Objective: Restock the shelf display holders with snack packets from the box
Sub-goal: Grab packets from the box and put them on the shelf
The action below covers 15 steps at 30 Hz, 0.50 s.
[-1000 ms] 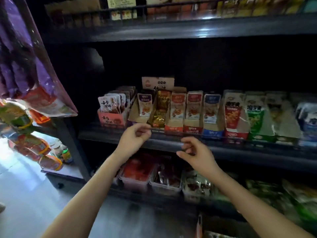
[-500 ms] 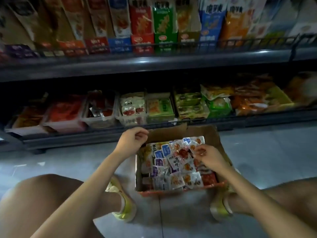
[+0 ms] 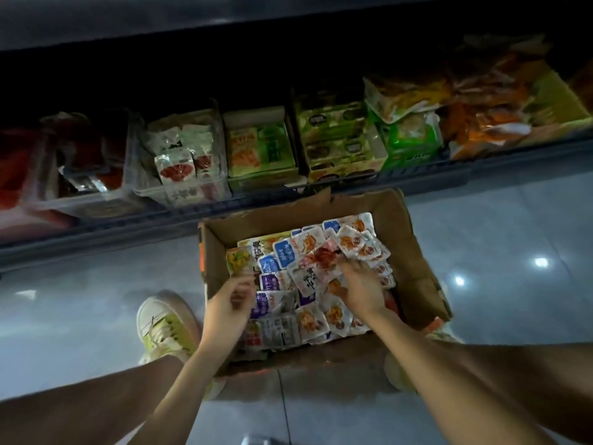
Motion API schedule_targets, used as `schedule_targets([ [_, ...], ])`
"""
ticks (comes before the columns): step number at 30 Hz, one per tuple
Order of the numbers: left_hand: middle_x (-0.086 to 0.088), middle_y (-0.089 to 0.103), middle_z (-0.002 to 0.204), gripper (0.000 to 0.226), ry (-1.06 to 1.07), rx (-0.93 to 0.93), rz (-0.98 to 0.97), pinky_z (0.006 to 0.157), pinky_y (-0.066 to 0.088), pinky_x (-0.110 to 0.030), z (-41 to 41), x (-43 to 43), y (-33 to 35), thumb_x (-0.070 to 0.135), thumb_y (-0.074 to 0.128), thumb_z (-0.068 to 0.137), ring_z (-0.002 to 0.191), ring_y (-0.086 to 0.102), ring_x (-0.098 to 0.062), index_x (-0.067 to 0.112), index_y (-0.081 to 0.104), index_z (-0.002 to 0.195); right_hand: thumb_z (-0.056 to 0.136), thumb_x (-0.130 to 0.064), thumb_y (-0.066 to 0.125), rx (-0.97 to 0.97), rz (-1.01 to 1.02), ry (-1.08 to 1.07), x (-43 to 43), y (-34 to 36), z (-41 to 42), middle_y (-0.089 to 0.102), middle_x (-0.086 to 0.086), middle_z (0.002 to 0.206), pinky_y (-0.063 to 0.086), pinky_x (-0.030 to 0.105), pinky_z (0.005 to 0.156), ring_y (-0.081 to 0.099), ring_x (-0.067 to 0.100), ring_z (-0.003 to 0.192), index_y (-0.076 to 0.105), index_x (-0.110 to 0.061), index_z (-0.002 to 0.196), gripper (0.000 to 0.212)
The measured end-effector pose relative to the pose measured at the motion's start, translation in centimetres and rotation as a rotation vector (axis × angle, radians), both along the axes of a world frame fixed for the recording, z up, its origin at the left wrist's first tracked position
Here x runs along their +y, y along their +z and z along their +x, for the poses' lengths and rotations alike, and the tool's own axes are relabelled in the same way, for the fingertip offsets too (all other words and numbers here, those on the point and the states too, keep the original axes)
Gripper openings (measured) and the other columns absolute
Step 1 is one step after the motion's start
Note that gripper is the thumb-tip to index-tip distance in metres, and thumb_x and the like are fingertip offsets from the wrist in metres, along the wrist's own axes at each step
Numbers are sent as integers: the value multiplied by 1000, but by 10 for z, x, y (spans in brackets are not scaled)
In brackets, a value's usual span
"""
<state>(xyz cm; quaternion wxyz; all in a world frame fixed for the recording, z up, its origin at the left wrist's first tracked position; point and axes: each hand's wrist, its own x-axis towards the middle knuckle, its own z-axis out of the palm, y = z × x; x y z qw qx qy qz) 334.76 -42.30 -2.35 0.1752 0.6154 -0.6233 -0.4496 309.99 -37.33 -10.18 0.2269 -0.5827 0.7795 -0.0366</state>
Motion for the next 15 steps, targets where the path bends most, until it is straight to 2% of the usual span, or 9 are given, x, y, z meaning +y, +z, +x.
schedule_targets([
  [3,12,65,100,21,48,18,45,80,46,-14,10,7,-21,5,62,88,94,60,-2,21,63,102,89,-30,61,82,-56,139,-29,-14,2,45,9,143,27,42,111,37,29,135,44,-12,139,56],
  [6,7,66,105,23,98,70,80,81,46,-18,12,6,-28,7,61,89,99,61,-8,26,63,101,88,-38,59,170,84,273,-57,-27,1,25,8,156,13,44,117,17,27,145,23,-15,149,74],
  [8,7,66,104,28,99,125,106,81,46,-17,9,4,-26,7,60,89,98,61,-5,34,61,98,86,-41,62,229,143,341,-69,-31,-2,23,7,156,9,47,118,14,26,146,18,-16,151,83],
  [12,5,67,103,31,117,163,131,85,49,-27,10,3,-26,7,59,90,98,62,-9,37,60,98,75,-52,70,378,106,373,-63,-33,-6,45,11,140,18,49,113,35,30,132,38,-14,142,83],
  [14,4,67,103,29,129,160,153,87,50,-30,11,4,-27,7,59,90,99,63,-11,34,61,98,65,-62,72,412,65,284,-50,-34,-12,54,12,128,28,48,106,45,31,122,54,-13,129,83],
  [15,4,67,104,26,128,153,167,88,51,-31,10,5,-27,7,59,90,100,63,-11,31,62,99,62,-65,73,366,37,204,-42,-32,-16,58,11,122,33,46,101,50,31,116,60,-14,122,79],
])
